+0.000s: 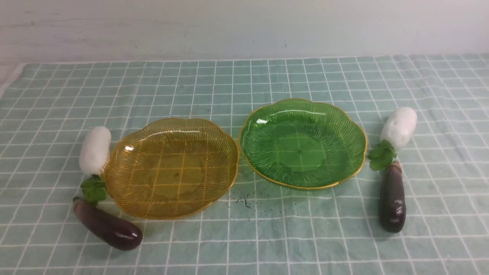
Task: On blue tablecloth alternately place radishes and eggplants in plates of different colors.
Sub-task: 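Pick up the eggplant and place it in the yellow plate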
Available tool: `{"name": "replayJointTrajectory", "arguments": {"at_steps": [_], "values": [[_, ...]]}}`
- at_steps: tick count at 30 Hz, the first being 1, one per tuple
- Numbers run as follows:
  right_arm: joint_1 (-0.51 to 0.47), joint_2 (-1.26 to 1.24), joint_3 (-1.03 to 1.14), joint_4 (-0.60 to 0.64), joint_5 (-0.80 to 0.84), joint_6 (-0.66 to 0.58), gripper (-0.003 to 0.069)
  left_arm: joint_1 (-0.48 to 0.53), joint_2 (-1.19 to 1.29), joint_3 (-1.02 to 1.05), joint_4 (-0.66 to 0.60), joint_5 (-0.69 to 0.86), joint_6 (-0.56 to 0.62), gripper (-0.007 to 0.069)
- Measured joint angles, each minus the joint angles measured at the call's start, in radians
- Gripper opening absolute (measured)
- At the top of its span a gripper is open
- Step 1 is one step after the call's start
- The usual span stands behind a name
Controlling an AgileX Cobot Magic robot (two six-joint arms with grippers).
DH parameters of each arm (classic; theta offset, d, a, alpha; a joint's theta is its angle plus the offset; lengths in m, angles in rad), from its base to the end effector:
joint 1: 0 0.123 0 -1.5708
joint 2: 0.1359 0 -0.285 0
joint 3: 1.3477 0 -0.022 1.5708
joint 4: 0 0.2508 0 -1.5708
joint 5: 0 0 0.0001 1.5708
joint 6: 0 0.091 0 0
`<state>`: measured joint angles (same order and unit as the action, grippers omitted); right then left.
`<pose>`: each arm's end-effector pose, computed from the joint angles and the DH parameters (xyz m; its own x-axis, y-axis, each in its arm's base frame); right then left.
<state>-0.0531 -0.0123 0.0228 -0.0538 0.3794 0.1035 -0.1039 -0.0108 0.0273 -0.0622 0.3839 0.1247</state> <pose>0.0522 -0.0046 0.1721 -0.2929 0.0691 -0.9536 0.0879 0.9951 0.0451 0.0519 -0.0075 0.1702 -0.2967 0.0982 -0.9499 0.1459 0.9877 0.0566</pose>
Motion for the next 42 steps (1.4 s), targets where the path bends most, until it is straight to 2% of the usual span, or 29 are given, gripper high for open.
{"name": "replayJointTrajectory", "arguments": {"at_steps": [5,10,15,21,24,27,31,33,34,35,38,39,42], "values": [[0.000,0.000,0.000,0.000,0.000,0.000,-0.0008,0.000,0.000,0.000,-0.014,-0.005,-0.001,-0.0008],[0.000,0.000,0.000,0.000,0.000,-0.003,-0.0008,0.000,0.000,0.001,-0.127,-0.089,-0.015,-0.0008],[0.000,0.000,0.000,0.000,0.000,-0.003,-0.0008,0.000,0.000,0.001,-0.323,-0.263,-0.018,-0.0008],[0.000,0.000,0.000,0.000,0.001,-0.003,-0.0008,0.000,0.000,0.001,-0.491,-0.450,-0.041,-0.0008],[0.000,0.000,0.000,0.000,0.001,-0.004,-0.0008,0.000,0.000,-0.005,-0.590,-0.639,-0.058,-0.0008],[0.000,0.000,0.000,-0.001,0.001,-0.005,-0.0008,0.000,0.000,-0.061,-0.636,-0.651,-0.059,-0.0008],[0.000,0.000,0.000,0.013,-0.013,-0.001,-0.0008,0.000,0.059,-0.321,-0.653,-0.478,0.009,-0.0008],[0.000,0.000,0.007,0.084,-0.085,0.032,-0.0008,0.000,0.187,-0.485,-0.649,-0.298,0.041,-0.0008],[0.000,0.000,0.007,0.102,-0.093,0.037,-0.0008,0.000,0.200,-0.498,-0.648,-0.282,0.041,-0.0008],[0.000,0.000,0.007,0.179,-0.166,0.070,-0.0008,0.000,0.298,-0.592,-0.627,-0.142,0.048,-0.0008],[0.000,0.000,0.007,0.366,-0.310,0.170,-0.0008,0.000,0.527,-0.720,-0.553,0.121,0.041,-0.0008],[0.000,0.000,0.007,0.366,-0.317,0.181,-0.0008,0.000,0.557,-0.726,-0.546,0.137,0.039,-0.0008],[0.000,0.000,0.007,0.508,-0.390,0.214,-0.0008,0.000,0.757,-0.784,-0.416,0.315,0.026,-0.0008]]}}
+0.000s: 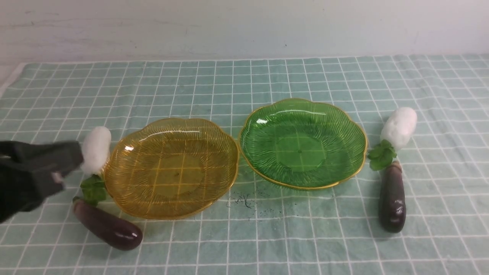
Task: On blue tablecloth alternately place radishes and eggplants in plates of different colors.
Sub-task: 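Pick up the eggplant and place it in the yellow plate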
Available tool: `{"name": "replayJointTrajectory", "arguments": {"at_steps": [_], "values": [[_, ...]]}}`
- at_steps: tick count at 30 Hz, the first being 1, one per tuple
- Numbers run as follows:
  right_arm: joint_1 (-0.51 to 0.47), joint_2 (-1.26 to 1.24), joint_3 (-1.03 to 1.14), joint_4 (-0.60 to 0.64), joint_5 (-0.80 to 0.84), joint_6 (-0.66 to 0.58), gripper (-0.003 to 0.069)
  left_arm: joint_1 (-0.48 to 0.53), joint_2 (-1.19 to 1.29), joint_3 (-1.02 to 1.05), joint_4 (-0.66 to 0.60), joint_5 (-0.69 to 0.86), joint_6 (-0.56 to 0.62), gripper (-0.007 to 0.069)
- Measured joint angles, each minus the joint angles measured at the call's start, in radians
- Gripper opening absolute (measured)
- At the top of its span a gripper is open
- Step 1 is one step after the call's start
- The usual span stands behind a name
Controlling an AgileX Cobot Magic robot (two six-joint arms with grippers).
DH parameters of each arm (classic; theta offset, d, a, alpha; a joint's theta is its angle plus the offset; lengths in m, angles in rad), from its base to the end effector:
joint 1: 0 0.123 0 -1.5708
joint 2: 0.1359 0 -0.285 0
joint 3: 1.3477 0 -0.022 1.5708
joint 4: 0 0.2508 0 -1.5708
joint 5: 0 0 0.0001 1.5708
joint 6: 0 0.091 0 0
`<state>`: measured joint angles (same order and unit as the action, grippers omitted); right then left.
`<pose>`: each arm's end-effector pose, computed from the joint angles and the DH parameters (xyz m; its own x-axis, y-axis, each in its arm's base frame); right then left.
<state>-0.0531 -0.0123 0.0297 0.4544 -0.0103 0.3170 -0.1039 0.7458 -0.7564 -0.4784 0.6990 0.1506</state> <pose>0.0565 -0.0034 0.2047 0.0967 0.6930 -0.7145 -0.0137 0.7187 0.6952 0.1370 -0.0414 0.3443 -0.5801 -0.1559 -0.7995 0.2264 0.9120 -0.3421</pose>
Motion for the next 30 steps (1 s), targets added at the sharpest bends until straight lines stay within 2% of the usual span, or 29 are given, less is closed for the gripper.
{"name": "replayJointTrajectory", "arguments": {"at_steps": [1,3,7,10,11,13,15,16,17,18,20,21,25,28,30], "values": [[0.000,0.000,0.000,0.028,-0.018,-0.002,-0.0008,0.000,0.098,-0.010,0.081,0.059,-0.030,-0.0008],[0.000,0.000,0.000,0.046,-0.033,-0.012,-0.0008,0.000,0.189,-0.012,0.164,0.101,-0.084,-0.0008],[0.000,0.000,0.000,0.049,-0.041,-0.017,-0.0008,0.008,0.313,-0.014,0.350,0.145,-0.289,-0.0008],[0.010,0.001,-0.075,0.025,0.110,-0.045,-0.0008,0.065,0.365,-0.015,0.411,0.164,-0.389,-0.0002],[0.012,0.003,-0.084,0.016,0.124,-0.049,-0.0008,0.077,0.373,-0.015,0.413,0.164,-0.396,-0.0001],[0.033,0.074,-0.232,-0.046,0.296,-0.115,-0.0008,0.175,0.433,-0.019,0.398,0.165,-0.403,0.0006],[0.042,0.133,-0.305,-0.064,0.371,-0.150,-0.0008,0.210,0.462,-0.024,0.381,0.165,-0.397,0.0006],[0.055,0.239,-0.400,-0.085,0.482,-0.203,-0.0008,0.265,0.506,-0.033,0.334,0.164,-0.392,0.0006],[0.058,0.264,-0.423,-0.087,0.506,-0.217,-0.0008,0.270,0.518,-0.036,0.328,0.163,-0.390,0.0006],[0.065,0.362,-0.508,-0.091,0.600,-0.281,-0.0008,0.301,0.564,-0.048,0.280,0.157,-0.386,0.0006],[0.069,0.419,-0.554,-0.091,0.652,-0.323,-0.0008,0.311,0.592,-0.058,0.248,0.147,-0.383,0.0006],[0.074,0.515,-0.623,-0.092,0.721,-0.401,-0.0008,0.315,0.635,-0.076,0.214,0.126,-0.376,0.0008],[0.075,0.613,-0.665,-0.063,0.747,-0.493,-0.0008,0.318,0.721,-0.120,0.156,0.078,-0.350,0.0040],[0.075,0.631,-0.667,-0.033,0.747,-0.523,-0.0008,0.318,0.764,-0.133,0.147,0.053,-0.349,0.0093],[0.076,0.634,-0.667,-0.005,0.746,-0.543,-0.0008,0.318,0.795,-0.138,0.143,0.031,-0.348,0.0167]]}}
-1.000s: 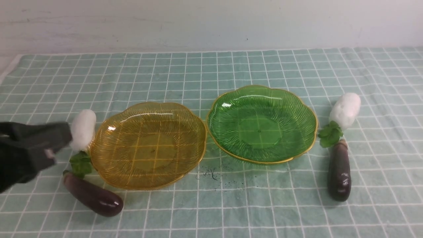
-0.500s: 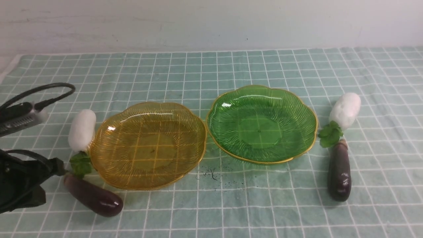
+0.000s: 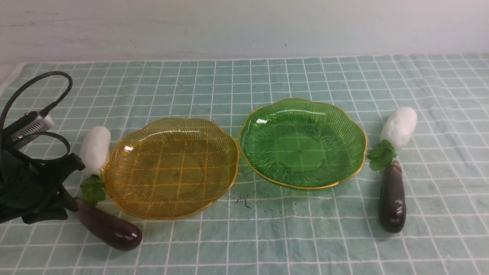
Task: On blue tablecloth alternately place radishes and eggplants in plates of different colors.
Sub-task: 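Pick up the eggplant and place it in the yellow plate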
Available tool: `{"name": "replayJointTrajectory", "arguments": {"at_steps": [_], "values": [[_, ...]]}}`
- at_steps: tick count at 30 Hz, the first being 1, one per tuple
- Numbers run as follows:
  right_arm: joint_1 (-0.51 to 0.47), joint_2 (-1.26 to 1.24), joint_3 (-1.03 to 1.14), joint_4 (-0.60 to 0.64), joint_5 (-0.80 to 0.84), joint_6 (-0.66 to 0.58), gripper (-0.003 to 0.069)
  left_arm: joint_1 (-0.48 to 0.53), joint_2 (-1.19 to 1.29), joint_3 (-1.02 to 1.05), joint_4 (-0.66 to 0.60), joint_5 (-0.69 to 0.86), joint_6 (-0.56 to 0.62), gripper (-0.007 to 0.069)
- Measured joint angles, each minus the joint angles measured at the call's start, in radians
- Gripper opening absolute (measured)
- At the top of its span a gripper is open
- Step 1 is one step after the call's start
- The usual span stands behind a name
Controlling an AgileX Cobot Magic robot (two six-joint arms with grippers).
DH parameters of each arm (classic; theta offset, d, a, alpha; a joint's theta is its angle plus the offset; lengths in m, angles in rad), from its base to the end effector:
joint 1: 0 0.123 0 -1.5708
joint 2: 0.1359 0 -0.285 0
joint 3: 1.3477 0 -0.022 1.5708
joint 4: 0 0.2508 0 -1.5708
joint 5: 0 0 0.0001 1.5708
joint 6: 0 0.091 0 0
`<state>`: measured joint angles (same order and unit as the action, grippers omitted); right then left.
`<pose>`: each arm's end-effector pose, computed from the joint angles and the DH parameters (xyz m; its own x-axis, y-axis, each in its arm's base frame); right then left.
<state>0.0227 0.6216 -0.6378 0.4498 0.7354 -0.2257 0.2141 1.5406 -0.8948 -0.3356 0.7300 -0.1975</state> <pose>0.1122 0.0291 0.3188 -0.5756 0.0997 -0.8117 -0.1992 0.9456 0.2573 0.2793 0.0402 0.2076 -0.7752 -0.6044 -0.1837 -0.5337 0.7822 -0.3216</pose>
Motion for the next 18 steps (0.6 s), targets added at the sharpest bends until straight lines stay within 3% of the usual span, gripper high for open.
{"name": "replayJointTrajectory", "arguments": {"at_steps": [6,9,12,18], "values": [[0.003,0.000,-0.001,0.020,-0.013,-0.032,-0.0008,0.000,0.071,-0.002,-0.063,-0.043,0.000,0.0446],[0.003,0.000,-0.001,0.024,-0.019,-0.033,-0.0008,0.000,0.100,-0.003,-0.095,-0.069,0.000,0.0525],[0.003,0.000,-0.001,0.024,-0.029,-0.033,-0.0008,0.000,0.138,-0.003,-0.132,-0.096,0.000,0.0573],[0.003,0.000,-0.001,0.025,-0.047,-0.034,-0.0008,0.000,0.199,-0.004,-0.153,-0.109,0.005,0.0565]]}}
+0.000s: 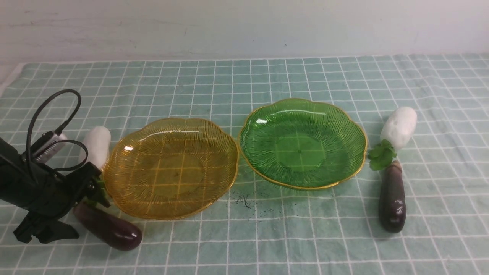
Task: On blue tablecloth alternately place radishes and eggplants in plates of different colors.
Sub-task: 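Pick up the eggplant and place it in the yellow plate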
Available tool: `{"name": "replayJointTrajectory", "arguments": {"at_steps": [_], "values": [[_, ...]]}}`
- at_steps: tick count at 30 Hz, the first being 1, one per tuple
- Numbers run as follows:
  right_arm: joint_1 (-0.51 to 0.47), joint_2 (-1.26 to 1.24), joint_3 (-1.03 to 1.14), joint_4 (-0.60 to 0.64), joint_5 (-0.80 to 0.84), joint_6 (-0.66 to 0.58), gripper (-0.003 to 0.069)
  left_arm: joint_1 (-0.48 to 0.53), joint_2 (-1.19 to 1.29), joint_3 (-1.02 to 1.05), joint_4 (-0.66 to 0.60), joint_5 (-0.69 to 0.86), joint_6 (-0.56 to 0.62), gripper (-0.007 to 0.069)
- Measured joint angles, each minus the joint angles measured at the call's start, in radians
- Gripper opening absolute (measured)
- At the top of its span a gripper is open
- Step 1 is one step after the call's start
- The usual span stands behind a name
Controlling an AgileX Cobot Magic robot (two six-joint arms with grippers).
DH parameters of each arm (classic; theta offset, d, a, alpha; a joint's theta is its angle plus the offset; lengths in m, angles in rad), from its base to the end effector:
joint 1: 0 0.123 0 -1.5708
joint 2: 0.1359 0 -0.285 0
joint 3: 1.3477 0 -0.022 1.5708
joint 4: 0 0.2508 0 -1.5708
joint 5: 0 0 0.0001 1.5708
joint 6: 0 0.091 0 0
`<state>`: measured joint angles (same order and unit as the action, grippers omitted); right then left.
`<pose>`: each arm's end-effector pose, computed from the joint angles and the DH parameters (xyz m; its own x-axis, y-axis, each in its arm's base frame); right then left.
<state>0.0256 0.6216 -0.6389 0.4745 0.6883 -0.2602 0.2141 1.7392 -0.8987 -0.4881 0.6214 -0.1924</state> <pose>0.1146 0.0294 0.3230 -0.5317 0.0986 -0.8412 -0.2144 0.9452 0.2463 0.3036 0.0405 0.1546 -0.7031 -0.7087 -0.0579 -0.6475 0.6718 -0.3598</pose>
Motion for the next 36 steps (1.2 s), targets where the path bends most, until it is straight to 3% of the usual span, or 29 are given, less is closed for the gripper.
{"name": "replayJointTrajectory", "arguments": {"at_steps": [4,6,10,14,20,21,24,28,36], "values": [[0.000,0.000,-0.001,0.003,-0.009,0.000,-0.0008,0.002,0.013,-0.007,0.016,0.013,0.001,0.0403],[0.000,0.000,-0.001,0.003,-0.014,0.000,-0.0008,0.002,0.013,-0.008,0.040,0.045,0.001,0.0260],[0.000,0.006,-0.005,0.003,-0.008,0.015,-0.0008,0.002,-0.022,-0.007,0.131,0.113,0.001,0.0269],[0.000,0.077,-0.073,-0.048,0.107,0.062,-0.0008,0.000,-0.156,-0.011,0.205,0.175,0.029,0.0269],[0.000,0.272,-0.249,-0.168,0.324,0.132,-0.0008,-0.071,-0.321,-0.122,0.145,0.211,0.243,0.0269],[0.000,0.333,-0.297,-0.194,0.374,0.142,-0.0008,-0.123,-0.333,-0.185,0.111,0.212,0.322,0.0269],[0.000,0.457,-0.369,-0.208,0.433,0.146,-0.0008,-0.219,-0.301,-0.303,0.091,0.211,0.410,0.0269],[0.000,0.593,-0.422,-0.208,0.429,0.146,-0.0008,-0.298,-0.200,-0.409,0.085,0.198,0.441,0.0269],[0.000,0.789,-0.475,-0.210,0.349,0.174,0.0020,-0.327,0.054,-0.512,0.165,0.157,0.449,0.0269]]}}
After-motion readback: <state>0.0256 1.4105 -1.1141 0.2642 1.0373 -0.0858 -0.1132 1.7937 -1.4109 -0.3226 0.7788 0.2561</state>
